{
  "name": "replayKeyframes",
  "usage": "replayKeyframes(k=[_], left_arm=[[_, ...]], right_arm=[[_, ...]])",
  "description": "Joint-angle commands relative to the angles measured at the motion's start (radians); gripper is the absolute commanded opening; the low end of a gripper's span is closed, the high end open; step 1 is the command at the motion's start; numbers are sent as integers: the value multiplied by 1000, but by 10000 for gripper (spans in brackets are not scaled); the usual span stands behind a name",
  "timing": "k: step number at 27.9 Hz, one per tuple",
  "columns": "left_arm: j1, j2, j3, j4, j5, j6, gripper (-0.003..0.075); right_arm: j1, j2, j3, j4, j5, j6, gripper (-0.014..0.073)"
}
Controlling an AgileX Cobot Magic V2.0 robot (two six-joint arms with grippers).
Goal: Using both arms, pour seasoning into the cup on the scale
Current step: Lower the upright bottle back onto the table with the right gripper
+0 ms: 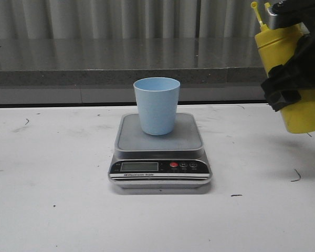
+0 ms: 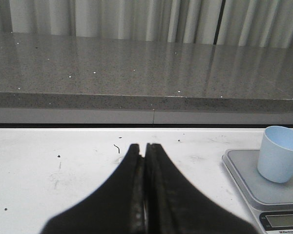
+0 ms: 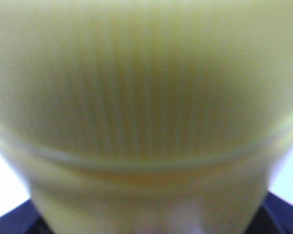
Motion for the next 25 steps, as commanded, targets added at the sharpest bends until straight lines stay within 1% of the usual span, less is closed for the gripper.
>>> replayKeyframes(k=[1, 4, 8, 9, 11, 13, 15, 17, 20, 25], left_arm=[[0, 12, -26, 5, -85, -7, -20], [0, 12, -26, 5, -85, -7, -20], [0, 12, -26, 5, -85, -7, -20], [0, 12, -26, 5, -85, -7, -20], [0, 12, -26, 5, -85, -7, -20], [0, 12, -26, 5, -85, -7, -20], [0, 12, -26, 5, -85, -7, -20], [0, 12, -26, 5, -85, -7, -20], [0, 12, -26, 5, -85, -7, -20], [0, 12, -26, 5, -85, -7, -20]], right_arm=[[-6, -53, -36, 286, -128, -297, 219], [-6, -53, -33, 572, -200, -530, 219], [-11, -53, -12, 834, -260, -778, 219], [-16, -53, 9, 905, -303, -828, 219], [-23, -56, 79, 1089, -441, -934, 219], [-23, -61, 162, 1207, -597, -1000, 219], [-23, -62, 245, 1226, -745, -1033, 219], [-23, -62, 297, 1226, -844, -1033, 219], [-23, -47, 322, 1226, -893, -1041, 219], [-23, 56, 321, 1226, -976, -1059, 222]])
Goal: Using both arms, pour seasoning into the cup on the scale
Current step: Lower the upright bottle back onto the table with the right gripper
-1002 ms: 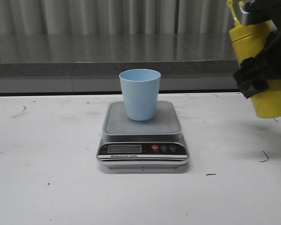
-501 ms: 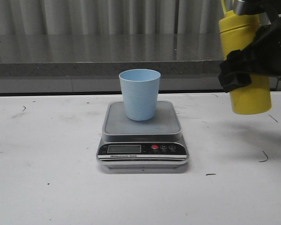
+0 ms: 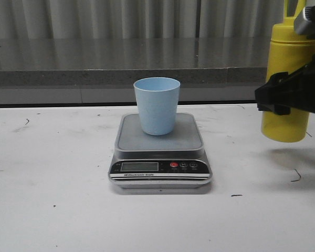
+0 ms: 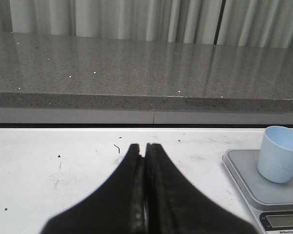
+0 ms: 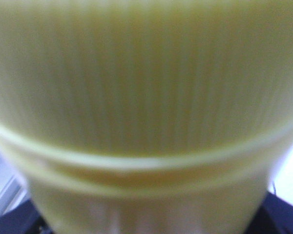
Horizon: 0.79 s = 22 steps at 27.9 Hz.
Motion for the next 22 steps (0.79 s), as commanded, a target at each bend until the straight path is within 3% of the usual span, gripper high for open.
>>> replayKeyframes(k=[1, 13, 22], left_arm=[[0, 12, -26, 5, -85, -7, -20], [0, 12, -26, 5, -85, -7, -20], [0, 12, -26, 5, -85, -7, -20]], right_arm=[[-7, 17, -21, 5, -159, -19, 222], [-6, 91, -4, 3, -227, -19, 223], [-6, 128, 2, 1, -265, -19, 289]])
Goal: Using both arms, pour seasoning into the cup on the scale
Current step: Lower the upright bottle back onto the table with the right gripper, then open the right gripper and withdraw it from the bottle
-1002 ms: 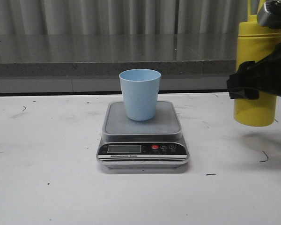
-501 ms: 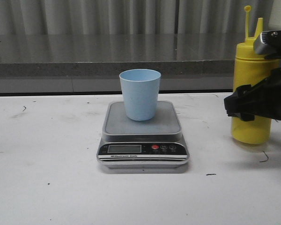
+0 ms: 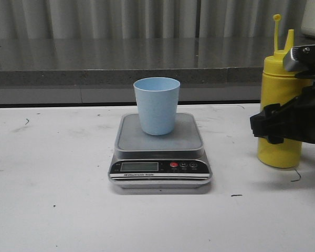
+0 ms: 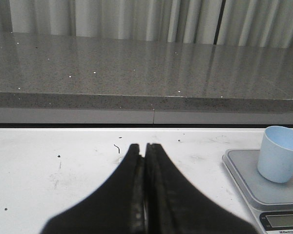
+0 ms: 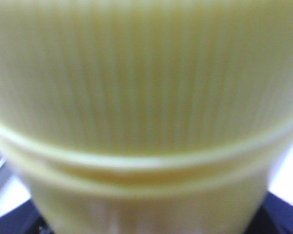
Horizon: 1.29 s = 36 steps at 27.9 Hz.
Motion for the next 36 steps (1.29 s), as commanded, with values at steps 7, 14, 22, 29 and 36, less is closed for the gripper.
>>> replayKeyframes(k=[7, 14, 22, 29, 36], left_arm=[[0, 12, -26, 5, -85, -7, -20], [0, 12, -26, 5, -85, -7, -20], [0, 12, -26, 5, -85, -7, -20], [0, 12, -26, 5, -85, -7, -20], [0, 12, -26, 5, -85, -7, -20]], right_arm=[[-6, -30, 15, 4, -196, -1, 540], [-6, -30, 16, 4, -196, 33, 602], [-5, -30, 82, 2, -298, 35, 602], [-5, -36, 146, -45, -380, 35, 602], [-5, -43, 210, -45, -381, 35, 602]])
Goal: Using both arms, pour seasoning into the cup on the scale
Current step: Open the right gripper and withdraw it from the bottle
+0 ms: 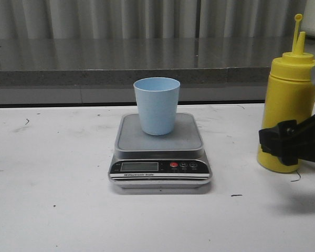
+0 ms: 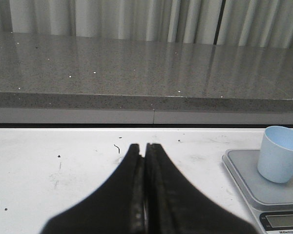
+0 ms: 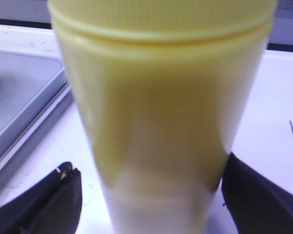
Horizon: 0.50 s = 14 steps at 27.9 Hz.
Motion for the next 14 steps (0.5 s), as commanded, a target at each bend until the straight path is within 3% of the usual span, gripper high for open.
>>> replayKeyframes(k=[1, 8, 14], left_arm=[[0, 12, -26, 5, -85, -7, -20], [0, 12, -26, 5, -85, -7, -20], [0, 12, -26, 5, -85, -7, -20]], right_arm=[[-5, -44, 16, -17, -148, 1, 602], [-5, -118, 116, 11, -148, 1, 602], [-5, -345, 218, 28, -147, 1, 598]])
